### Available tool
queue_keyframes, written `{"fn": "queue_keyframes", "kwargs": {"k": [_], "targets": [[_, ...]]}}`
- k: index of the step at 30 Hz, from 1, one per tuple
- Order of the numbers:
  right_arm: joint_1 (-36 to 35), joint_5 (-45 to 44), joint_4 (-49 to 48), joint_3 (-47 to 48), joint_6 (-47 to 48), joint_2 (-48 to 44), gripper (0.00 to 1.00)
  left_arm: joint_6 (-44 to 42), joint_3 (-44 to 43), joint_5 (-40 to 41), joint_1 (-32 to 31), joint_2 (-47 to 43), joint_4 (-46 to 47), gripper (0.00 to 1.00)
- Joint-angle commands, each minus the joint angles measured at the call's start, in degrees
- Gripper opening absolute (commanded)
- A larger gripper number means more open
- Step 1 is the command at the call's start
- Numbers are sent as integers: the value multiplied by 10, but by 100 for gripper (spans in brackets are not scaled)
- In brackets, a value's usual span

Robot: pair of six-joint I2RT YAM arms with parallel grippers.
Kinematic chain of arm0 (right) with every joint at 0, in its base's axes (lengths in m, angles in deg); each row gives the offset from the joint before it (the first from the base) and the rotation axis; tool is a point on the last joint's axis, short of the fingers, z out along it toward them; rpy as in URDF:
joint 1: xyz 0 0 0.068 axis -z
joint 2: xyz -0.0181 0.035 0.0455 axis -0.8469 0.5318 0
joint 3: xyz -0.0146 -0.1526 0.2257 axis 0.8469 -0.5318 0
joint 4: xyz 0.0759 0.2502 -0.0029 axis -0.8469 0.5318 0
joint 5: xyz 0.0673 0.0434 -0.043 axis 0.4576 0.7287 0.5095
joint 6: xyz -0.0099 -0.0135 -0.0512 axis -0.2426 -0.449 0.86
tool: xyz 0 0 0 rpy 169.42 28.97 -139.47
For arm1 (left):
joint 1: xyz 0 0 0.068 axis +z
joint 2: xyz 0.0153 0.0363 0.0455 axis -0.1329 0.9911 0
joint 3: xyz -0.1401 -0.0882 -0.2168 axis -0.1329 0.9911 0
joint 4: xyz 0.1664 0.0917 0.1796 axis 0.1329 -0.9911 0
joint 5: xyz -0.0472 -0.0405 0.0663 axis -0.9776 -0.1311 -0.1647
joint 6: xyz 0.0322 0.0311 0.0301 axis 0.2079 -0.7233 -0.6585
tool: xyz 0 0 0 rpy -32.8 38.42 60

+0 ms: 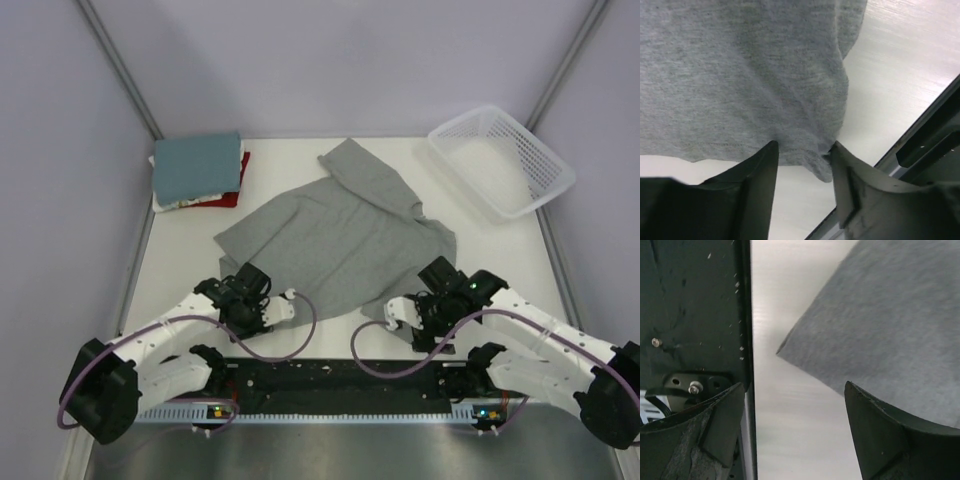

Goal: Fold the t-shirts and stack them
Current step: Flatten out the tshirt

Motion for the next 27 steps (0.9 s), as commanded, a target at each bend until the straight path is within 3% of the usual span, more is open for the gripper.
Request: {"fn": "queue_keyframes", "kwargs": {"k": [1,3,4,5,10,14,17,18,22,27], "targets": [[-35,-41,-17,-36,93,-13,79,0,-4,6,-2,10,39,41],[-48,-64,-88,-74,98,-15,78,3,-5,6,-2,12,40,19],[-57,-58,-110,-84,98,-12,77,5,-5,7,-2,13,42,2],[-62,-50,-120,-88,98,-5,75,10,-4,27,-3,13,44,0],[-94,-71,-194,-105,84,46,68,19,-5,36,-2,7,55,0],[-114,-78,-198,-91,78,100,39,36,-10,76,-2,1,76,0],[-117,-90,-175,-70,78,98,4,59,-20,126,0,-5,88,0],[-118,-112,-159,-56,71,88,0,63,-26,142,0,-9,85,0],[-109,-186,-87,28,50,34,0,64,-75,207,1,-43,64,0],[-48,-241,-61,186,43,-72,0,51,-221,301,2,-66,20,0]]}}
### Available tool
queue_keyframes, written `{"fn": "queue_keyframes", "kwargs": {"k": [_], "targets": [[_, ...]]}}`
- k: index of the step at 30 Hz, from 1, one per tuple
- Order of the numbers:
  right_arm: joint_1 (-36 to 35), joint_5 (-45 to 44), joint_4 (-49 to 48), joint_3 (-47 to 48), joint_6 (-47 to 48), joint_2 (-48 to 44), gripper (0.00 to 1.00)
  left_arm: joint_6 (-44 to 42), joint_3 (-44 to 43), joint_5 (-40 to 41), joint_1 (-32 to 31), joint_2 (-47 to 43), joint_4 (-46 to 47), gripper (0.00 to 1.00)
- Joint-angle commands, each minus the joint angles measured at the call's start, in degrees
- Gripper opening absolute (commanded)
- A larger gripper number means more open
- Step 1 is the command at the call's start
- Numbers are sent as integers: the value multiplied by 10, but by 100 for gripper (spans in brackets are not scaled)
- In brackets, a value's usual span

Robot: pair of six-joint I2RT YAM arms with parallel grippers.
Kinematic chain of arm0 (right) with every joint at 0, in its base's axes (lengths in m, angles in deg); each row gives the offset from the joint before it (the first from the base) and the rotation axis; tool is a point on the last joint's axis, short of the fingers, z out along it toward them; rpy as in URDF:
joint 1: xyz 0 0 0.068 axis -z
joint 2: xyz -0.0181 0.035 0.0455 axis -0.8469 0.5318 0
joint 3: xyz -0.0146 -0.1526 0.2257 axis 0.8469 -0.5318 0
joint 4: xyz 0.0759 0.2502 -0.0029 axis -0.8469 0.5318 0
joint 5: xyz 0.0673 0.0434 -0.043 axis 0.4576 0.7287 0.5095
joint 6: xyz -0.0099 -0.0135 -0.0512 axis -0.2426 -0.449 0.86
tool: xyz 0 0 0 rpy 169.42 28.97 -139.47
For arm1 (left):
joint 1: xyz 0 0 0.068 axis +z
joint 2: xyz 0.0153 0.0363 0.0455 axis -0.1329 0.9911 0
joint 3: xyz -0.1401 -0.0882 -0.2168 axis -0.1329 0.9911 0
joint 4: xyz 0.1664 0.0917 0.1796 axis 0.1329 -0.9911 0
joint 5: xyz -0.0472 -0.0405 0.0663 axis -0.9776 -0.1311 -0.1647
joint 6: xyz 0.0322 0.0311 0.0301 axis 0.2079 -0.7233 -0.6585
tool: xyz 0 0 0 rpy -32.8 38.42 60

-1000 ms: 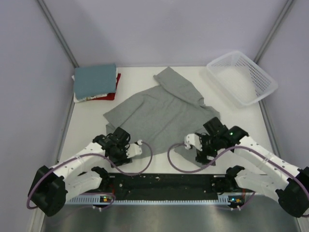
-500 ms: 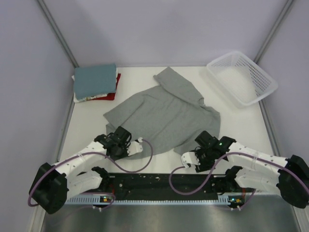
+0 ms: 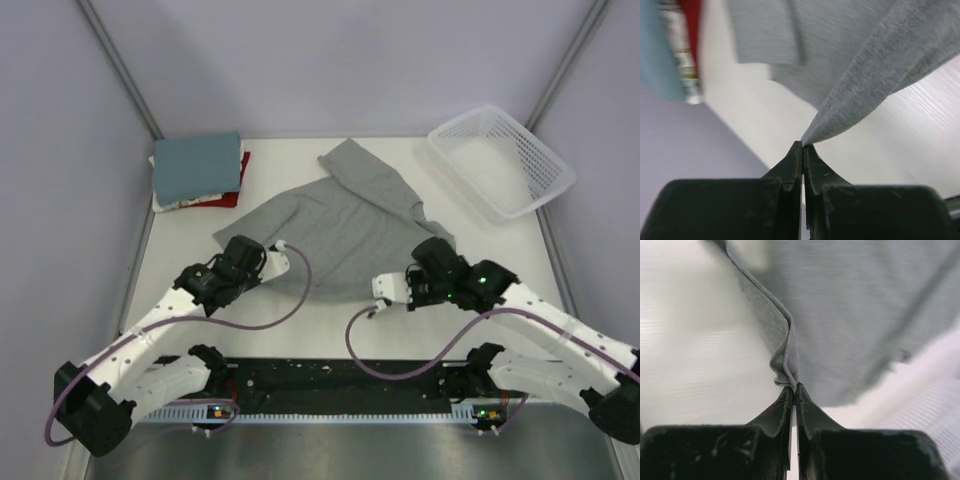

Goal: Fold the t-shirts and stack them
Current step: Flatten out the tshirt

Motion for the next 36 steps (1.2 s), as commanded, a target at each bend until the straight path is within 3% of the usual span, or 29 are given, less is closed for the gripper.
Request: {"fn": "queue_keyframes", "kwargs": {"k": [1,5,10,16,19,24,30,36], "targets": [[44,-69,16,165,-5,-94,0,-4,-160,100,3,-27,-30,0],[46,-134,16,293,6,-126,0,-26,-321,134,15,0,-59,0],[47,-180,11,461,-3,-131,0,-113,-484,159,15,16,-19,0],[47,-146,-9,604,-24,-153,0,-190,-623,172,15,26,28,0],[47,-128,-10,659,-11,-147,0,-165,-683,124,13,31,-3,0],[46,-116,28,769,13,-95,0,-54,-851,15,9,83,-158,0],[45,-122,23,763,37,-92,0,-70,-811,39,9,49,-119,0],[45,-198,13,714,45,-48,0,-63,-687,42,9,48,-75,0]]}}
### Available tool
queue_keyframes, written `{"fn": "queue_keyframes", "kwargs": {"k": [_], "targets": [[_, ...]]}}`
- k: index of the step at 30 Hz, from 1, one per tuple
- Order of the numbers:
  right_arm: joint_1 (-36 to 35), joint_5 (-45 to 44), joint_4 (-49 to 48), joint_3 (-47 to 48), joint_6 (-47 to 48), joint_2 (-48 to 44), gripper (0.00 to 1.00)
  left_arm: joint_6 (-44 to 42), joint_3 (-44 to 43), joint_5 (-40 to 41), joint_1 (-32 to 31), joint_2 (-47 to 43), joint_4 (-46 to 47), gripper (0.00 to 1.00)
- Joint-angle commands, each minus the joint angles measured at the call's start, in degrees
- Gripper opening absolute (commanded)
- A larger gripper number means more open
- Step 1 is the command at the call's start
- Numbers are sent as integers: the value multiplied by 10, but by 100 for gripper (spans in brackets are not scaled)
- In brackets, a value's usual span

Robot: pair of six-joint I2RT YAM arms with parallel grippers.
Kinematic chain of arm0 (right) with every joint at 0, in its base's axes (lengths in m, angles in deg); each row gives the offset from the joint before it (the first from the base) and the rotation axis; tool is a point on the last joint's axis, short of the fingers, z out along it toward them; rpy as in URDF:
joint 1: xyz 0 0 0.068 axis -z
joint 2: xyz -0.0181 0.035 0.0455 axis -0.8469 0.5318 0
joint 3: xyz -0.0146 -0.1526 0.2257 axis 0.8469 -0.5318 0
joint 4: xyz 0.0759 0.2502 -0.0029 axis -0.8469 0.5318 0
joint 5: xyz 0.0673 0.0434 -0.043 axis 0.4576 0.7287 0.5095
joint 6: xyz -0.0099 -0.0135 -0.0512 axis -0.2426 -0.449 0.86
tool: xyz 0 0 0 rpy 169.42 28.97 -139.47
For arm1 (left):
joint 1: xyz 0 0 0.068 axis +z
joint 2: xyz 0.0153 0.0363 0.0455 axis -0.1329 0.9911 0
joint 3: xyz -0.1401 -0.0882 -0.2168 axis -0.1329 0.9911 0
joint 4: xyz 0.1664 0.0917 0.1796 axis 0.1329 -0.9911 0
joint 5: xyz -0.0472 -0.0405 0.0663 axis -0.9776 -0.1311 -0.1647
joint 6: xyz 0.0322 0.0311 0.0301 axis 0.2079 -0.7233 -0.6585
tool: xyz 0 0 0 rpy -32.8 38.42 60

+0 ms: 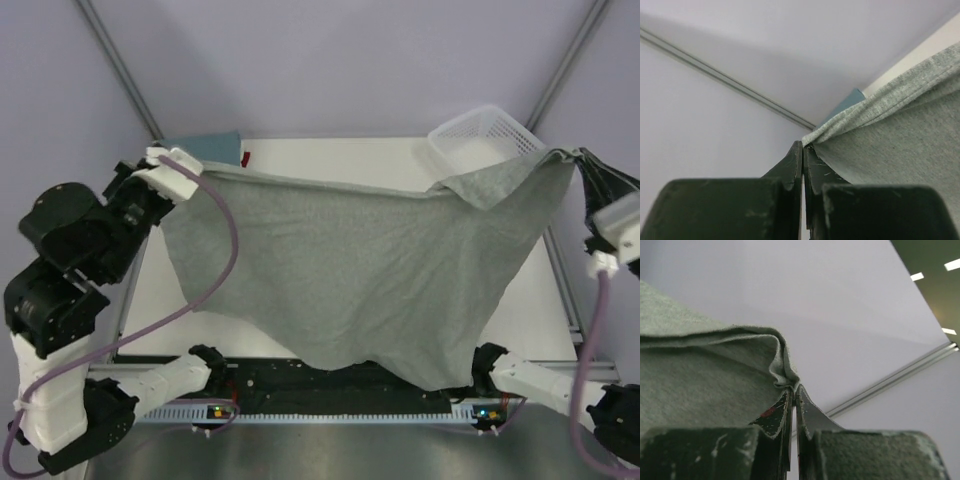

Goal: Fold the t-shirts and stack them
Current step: Flatten out the tshirt

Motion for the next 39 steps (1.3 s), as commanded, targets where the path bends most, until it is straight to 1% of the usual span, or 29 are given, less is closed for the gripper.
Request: {"fn": "queue_keyframes", "kwargs": {"k": [1,3,4,5,6,11,13,14,15,17,19,20,22,24,25,26,28,31,34,35,37,38,39], "targets": [[2,-102,-28,-29,23,63,0,11,79,23,1,24,66,0],[3,-124,-49,-31,28,96,0,12,98,52,3,46,113,0],[12,-122,-58,-28,26,115,0,9,107,69,3,61,148,0],[29,-115,-87,-28,12,139,0,5,119,101,5,79,191,0],[63,-96,-103,-30,-12,154,0,3,134,122,6,90,229,0],[219,45,-167,-95,-134,214,0,28,166,132,21,159,343,0],[260,75,-208,-114,-172,246,0,8,170,145,28,196,402,0],[274,82,-223,-108,-182,262,0,-5,166,151,31,212,429,0],[285,88,-236,-91,-192,282,0,-17,155,156,36,235,456,0],[301,104,-243,-19,-206,325,0,-38,117,162,47,278,494,0],[310,93,-243,56,-207,368,0,-65,52,175,53,321,526,0],[312,74,-249,89,-204,384,0,-79,27,179,56,342,544,0],[323,68,-260,128,-199,399,0,-103,-35,184,60,377,561,0],[331,69,-272,140,-182,397,0,-129,-83,185,65,405,567,0],[333,69,-274,142,-167,389,0,-139,-97,184,65,414,567,0],[334,69,-273,139,-152,381,0,-150,-101,183,66,419,589,0],[334,75,-271,116,-135,356,0,-163,-90,178,66,415,600,0],[335,133,-238,51,-116,296,0,-151,-30,164,67,383,597,0],[334,204,-165,-35,-98,235,0,-122,68,127,67,332,575,0],[334,238,-118,-70,-77,215,0,-110,111,107,67,312,533,0],[333,299,-21,-124,-24,186,0,-97,173,68,67,276,479,0],[331,310,14,-167,-6,167,0,-92,205,50,67,259,446,0],[325,304,24,-208,5,150,0,-86,235,36,67,243,414,0]]}}
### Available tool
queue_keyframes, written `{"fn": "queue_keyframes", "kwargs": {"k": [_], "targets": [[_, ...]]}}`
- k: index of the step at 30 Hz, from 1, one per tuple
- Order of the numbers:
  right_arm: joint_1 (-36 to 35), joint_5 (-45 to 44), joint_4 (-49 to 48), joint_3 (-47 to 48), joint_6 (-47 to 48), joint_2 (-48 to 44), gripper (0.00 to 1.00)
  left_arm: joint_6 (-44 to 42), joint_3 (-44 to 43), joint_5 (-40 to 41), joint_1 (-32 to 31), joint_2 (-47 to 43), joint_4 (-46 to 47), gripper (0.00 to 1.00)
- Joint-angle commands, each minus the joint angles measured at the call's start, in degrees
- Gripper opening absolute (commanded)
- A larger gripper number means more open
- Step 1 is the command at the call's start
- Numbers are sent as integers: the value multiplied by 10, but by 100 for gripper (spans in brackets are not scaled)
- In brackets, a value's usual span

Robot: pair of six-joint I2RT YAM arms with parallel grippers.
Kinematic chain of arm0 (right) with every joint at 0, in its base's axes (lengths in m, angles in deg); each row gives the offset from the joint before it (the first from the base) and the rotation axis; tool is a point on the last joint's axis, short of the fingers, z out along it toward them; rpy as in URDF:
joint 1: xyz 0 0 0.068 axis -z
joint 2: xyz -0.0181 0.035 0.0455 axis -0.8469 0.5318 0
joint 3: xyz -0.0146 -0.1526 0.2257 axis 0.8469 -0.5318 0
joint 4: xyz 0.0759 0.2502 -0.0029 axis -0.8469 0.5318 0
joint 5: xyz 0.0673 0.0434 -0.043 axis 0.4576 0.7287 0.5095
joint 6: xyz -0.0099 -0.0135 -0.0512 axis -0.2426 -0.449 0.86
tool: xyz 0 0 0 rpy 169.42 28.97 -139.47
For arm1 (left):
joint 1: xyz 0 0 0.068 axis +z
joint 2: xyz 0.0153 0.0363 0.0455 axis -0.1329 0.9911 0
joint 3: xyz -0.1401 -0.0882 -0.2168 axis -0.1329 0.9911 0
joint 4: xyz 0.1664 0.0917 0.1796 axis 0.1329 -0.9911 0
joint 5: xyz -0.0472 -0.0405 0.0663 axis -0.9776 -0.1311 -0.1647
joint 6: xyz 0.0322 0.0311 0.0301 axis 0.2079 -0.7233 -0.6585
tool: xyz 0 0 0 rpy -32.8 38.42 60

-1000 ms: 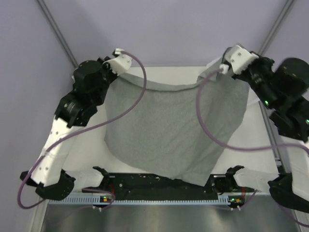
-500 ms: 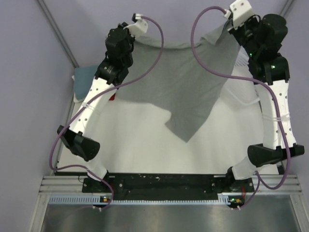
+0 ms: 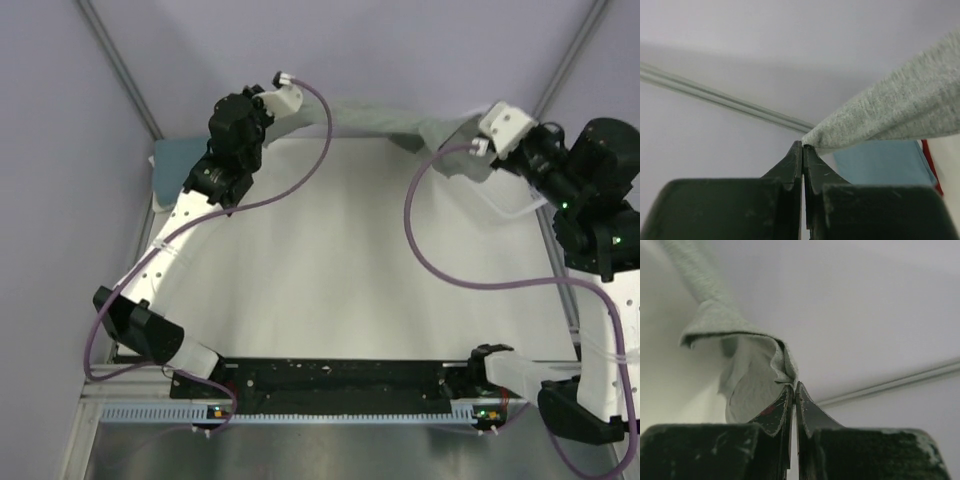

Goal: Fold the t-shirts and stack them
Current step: Flatten out the tshirt, then fold the flattened tshirt in 1/3 of the way

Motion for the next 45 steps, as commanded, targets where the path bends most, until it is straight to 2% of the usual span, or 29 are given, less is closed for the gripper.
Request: {"fn": "queue_keyframes", "kwargs": {"k": [1,3,6,8,14,23,27,31,35,40,45], "targets": [[-7,92,181,-146,95,-60,0,37,127,-81,3,-84,-123,0],[-20,91,236,-205,112,-81,0,61,180,-106,3,-109,-170,0],[-81,95,348,-273,155,-106,0,92,258,-163,3,-137,-255,0],[-126,88,400,-313,148,-108,0,95,312,-183,3,-155,-290,0],[-218,82,457,-458,68,-115,0,105,451,-224,2,-183,-365,0],[-316,18,549,-497,31,-123,0,108,554,-277,2,-256,-500,0],[-324,46,547,-498,59,-125,0,114,577,-297,2,-288,-524,0],[-312,5,461,-482,79,-117,0,150,565,-262,2,-282,-445,0],[-215,-4,355,-458,123,-44,0,176,530,-198,6,-225,-360,0],[-154,-66,196,-445,162,50,0,184,507,-164,25,-159,-285,0],[-111,-23,61,-437,197,85,0,191,482,-168,65,-105,-222,0]]}}
